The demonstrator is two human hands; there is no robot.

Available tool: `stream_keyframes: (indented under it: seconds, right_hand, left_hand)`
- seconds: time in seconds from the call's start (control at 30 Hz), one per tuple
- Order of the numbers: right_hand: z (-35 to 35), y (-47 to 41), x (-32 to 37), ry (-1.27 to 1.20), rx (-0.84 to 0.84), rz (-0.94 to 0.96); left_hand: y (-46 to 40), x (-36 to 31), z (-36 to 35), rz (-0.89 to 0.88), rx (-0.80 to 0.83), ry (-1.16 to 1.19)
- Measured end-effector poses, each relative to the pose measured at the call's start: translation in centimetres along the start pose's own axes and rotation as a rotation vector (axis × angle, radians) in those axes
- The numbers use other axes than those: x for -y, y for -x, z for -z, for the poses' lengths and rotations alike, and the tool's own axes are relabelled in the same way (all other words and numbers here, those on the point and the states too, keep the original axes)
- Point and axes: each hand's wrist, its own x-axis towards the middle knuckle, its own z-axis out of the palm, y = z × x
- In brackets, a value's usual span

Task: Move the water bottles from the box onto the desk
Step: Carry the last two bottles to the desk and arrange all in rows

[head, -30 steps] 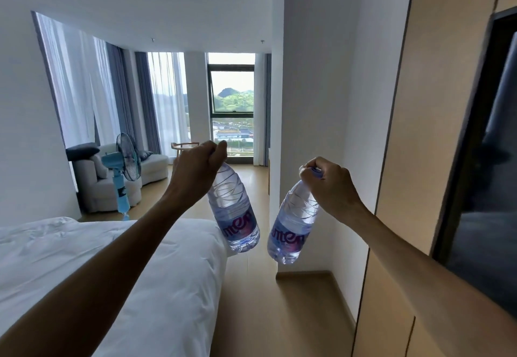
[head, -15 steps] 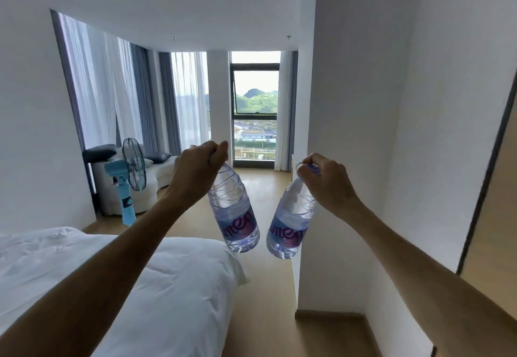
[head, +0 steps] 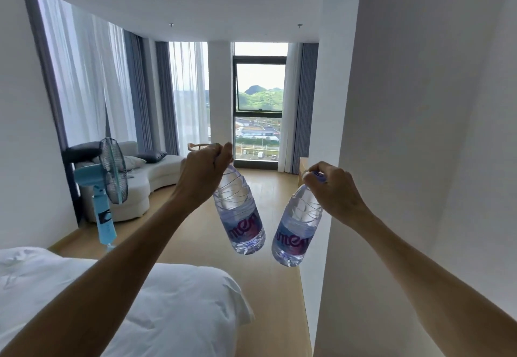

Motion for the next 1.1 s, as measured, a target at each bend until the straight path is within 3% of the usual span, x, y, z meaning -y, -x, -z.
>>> stream_keyframes:
  seconds: [0.4, 1.1]
  right_hand:
    - [-11.1, -18.2, -11.4, 0.007, -0.033, -0.08]
    - [-30.6, -51.0, -31.7, -0.164, 0.066, 0.008]
  left_hand:
    - [-15.2, 14.2, -14.4, -0.031, 0.022, -0.027]
    - [-38.3, 32.4, -38.8, 0.049, -0.016, -0.148]
